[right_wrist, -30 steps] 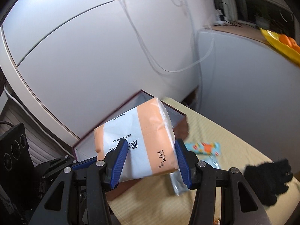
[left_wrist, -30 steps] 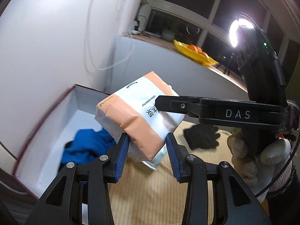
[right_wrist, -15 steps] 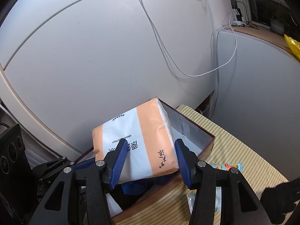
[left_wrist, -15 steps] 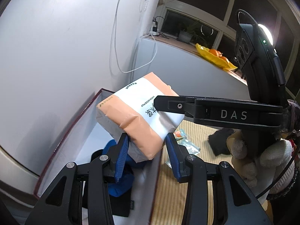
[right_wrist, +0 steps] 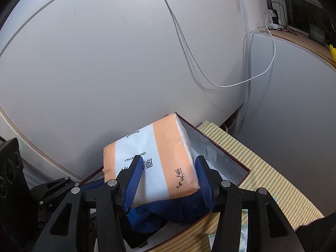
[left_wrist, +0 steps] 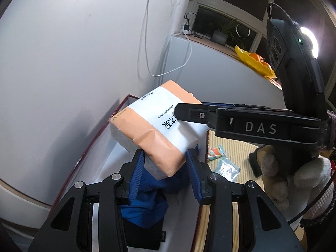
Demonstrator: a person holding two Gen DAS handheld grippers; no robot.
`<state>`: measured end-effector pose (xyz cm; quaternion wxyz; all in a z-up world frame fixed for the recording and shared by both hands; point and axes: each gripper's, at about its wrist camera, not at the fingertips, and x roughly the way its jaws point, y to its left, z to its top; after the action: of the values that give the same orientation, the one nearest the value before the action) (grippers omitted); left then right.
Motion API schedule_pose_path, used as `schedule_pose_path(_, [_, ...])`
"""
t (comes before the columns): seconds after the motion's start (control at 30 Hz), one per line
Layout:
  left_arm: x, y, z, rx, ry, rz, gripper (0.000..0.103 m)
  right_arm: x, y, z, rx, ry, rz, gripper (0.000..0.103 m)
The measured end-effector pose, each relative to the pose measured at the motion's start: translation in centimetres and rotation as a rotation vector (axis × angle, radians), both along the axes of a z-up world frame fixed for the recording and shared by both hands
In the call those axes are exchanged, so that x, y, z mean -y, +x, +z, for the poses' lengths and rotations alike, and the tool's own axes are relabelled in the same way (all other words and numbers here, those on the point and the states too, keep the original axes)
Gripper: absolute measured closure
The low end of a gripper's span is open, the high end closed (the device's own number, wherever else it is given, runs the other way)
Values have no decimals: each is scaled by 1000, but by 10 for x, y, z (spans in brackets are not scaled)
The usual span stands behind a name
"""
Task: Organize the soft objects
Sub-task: 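Lower the tissue pack into the shoebox onto the towel and open, then withdraw the left gripper and move it over the cotton-pad bag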
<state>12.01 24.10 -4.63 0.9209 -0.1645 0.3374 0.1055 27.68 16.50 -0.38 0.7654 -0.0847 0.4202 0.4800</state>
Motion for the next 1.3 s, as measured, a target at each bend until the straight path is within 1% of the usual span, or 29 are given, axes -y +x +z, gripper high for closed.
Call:
schedule_pose_path(0.03, [-1,1,0,-1,12,-16,64,-2,-1,1,4,-3,1,55])
schedule_pose_path(0.13, [-4,0,-2,-13,29,13,63,-4,1,1,15,-15,-15,54])
schedule_pose_path(0.2, [-8,-1,-3,-17,15,30,63,-2,2,1,18,-22,-34,53])
schedule_pose_path(0.3, [-11,-5,-4,-15,7,35,63,2,0,2,20,-19,-39,46])
schedule_pose_path(0.37, [-11,-6,-3,-13,3,30,63,6,-2,4,22,-19,-38,45])
schedule_pose_path(0.53, [-3,-8,4,9,-2,13,63,23,-7,13,45,-26,-56,44])
schedule_pose_path(0.63, [6,-13,8,26,-6,-10,63,43,-10,20,52,-23,-71,44])
schedule_pose_path(0.7, [13,-17,11,35,-10,-28,63,60,-14,27,65,-25,-79,42])
schedule_pose_path(0.83, [34,-22,15,50,-8,-79,63,105,-32,43,129,-33,-113,39])
schedule_pose_path(0.87, [38,-23,15,51,-10,-90,63,122,-38,47,145,-31,-127,36])
schedule_pose_path(0.9, [45,-24,15,52,-16,-106,63,131,-41,49,150,-28,-135,33])
schedule_pose_path(1.0, [61,-26,13,52,-33,-146,59,172,-52,53,149,-17,-183,32])
schedule_pose_path(1.1, [80,-26,9,45,-46,-197,59,214,-64,53,151,11,-245,32])
schedule_pose_path(1.13, [87,-26,7,41,-49,-218,57,228,-67,52,149,19,-270,32])
schedule_pose_path(1.17, [94,-25,5,35,-52,-240,51,239,-70,49,147,21,-290,32])
schedule_pose_path(1.23, [108,-24,1,23,-56,-289,46,269,-77,44,148,18,-344,32])
schedule_pose_path(1.3, [125,-22,-3,7,-44,-331,46,291,-85,38,150,3,-372,32])
